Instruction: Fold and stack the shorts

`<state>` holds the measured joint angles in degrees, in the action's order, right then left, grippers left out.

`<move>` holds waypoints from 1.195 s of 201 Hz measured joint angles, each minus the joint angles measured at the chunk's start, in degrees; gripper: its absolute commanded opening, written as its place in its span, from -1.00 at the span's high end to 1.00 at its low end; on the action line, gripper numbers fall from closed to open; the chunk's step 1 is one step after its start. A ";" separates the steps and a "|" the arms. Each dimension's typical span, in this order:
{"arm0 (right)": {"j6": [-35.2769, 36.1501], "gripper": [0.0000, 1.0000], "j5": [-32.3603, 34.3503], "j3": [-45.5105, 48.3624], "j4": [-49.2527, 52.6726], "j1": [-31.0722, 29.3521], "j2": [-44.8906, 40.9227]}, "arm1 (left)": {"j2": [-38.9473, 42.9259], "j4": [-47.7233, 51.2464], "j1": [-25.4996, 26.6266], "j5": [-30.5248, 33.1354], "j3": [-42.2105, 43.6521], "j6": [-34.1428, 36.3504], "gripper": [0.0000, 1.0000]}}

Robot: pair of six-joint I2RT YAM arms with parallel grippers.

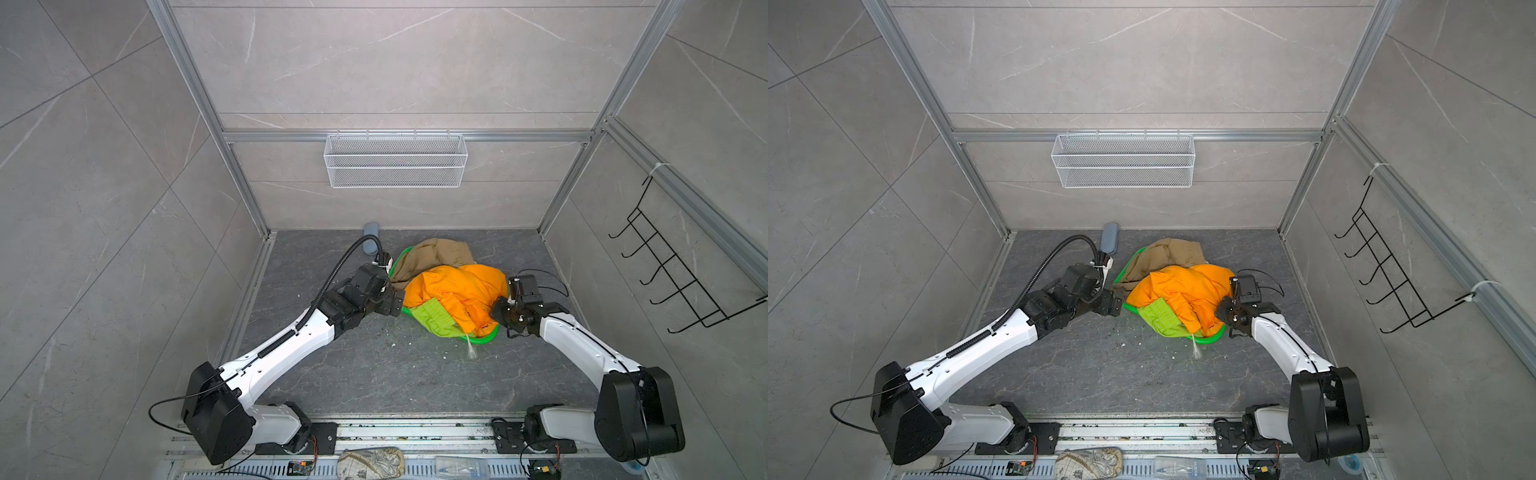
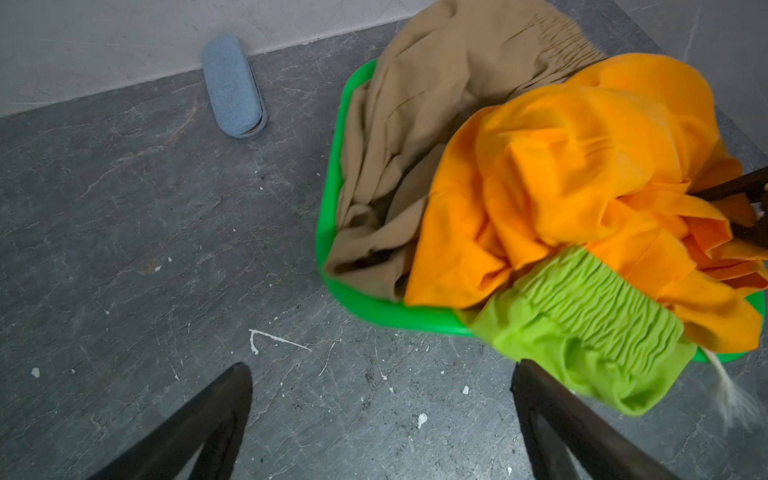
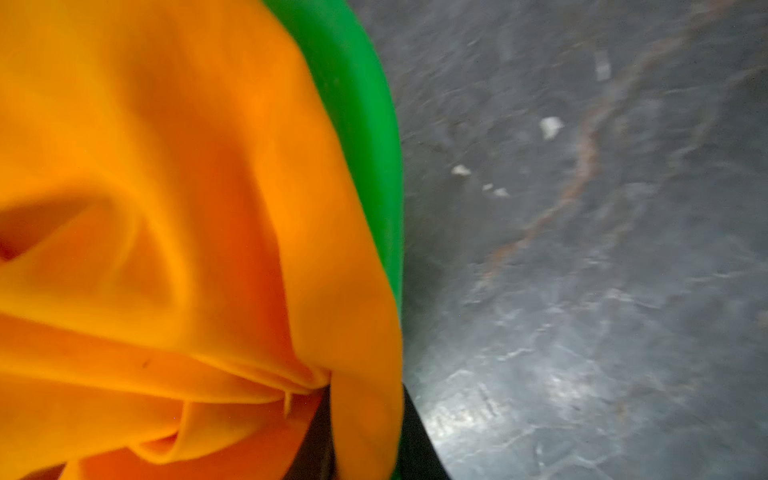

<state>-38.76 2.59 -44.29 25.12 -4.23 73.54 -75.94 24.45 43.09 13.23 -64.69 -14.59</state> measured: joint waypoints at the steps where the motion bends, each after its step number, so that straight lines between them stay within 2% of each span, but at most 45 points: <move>1: -0.15 0.77 0.13 0.02 0.15 0.15 -0.11 | 0.00 0.00 0.00 -0.02 0.00 0.00 -1.00; 39: -6.45 0.68 6.86 0.07 6.54 7.37 -4.20 | 1.14 0.00 0.00 -0.35 0.00 -0.66 -1.00; 81: -10.25 0.55 9.88 -0.02 6.78 15.80 -1.40 | 2.64 -0.48 0.00 -0.57 0.13 -1.68 -1.00; 86: -10.32 0.47 9.75 -0.09 6.54 16.39 -0.76 | 2.64 -0.48 0.00 -0.81 0.13 -1.73 -1.00; 96: -9.84 0.14 9.42 -0.28 6.36 16.98 -0.20 | 2.62 -0.44 0.00 -1.14 0.17 -1.77 -1.00; 101: -8.96 -0.04 8.98 -0.35 6.36 17.03 -0.26 | 2.62 -0.46 0.00 -1.31 0.17 -1.77 -1.00; 113: -8.07 -0.70 8.22 -0.39 6.29 17.00 -1.62 | 2.62 -0.50 0.00 -1.38 0.17 -1.79 -1.00; 124: -6.97 -0.98 7.96 -0.52 6.54 17.00 -3.85 | 2.62 -0.52 0.00 -1.31 0.17 -1.79 -0.99; 151: -3.50 -0.98 8.72 -4.79 9.27 17.00 -9.88 | 2.62 -1.79 0.00 -0.76 0.17 -1.75 -1.00; 194: 3.41 -0.99 7.78 -13.53 11.06 15.13 -14.19 | 1.79 -4.28 0.00 -0.94 0.15 -1.73 -1.00; 215: 8.00 -0.99 7.04 -16.48 10.64 8.44 -14.45 | 0.50 -4.74 0.00 -1.25 0.15 -1.73 -1.00; 240: 14.80 -0.98 9.40 -17.88 8.28 -5.25 -13.31 | -0.20 -5.03 0.00 -1.42 0.15 -1.73 -1.00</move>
<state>-23.97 11.99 -62.17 33.41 -9.47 60.23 -76.14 19.42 43.09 11.81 -64.53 -16.32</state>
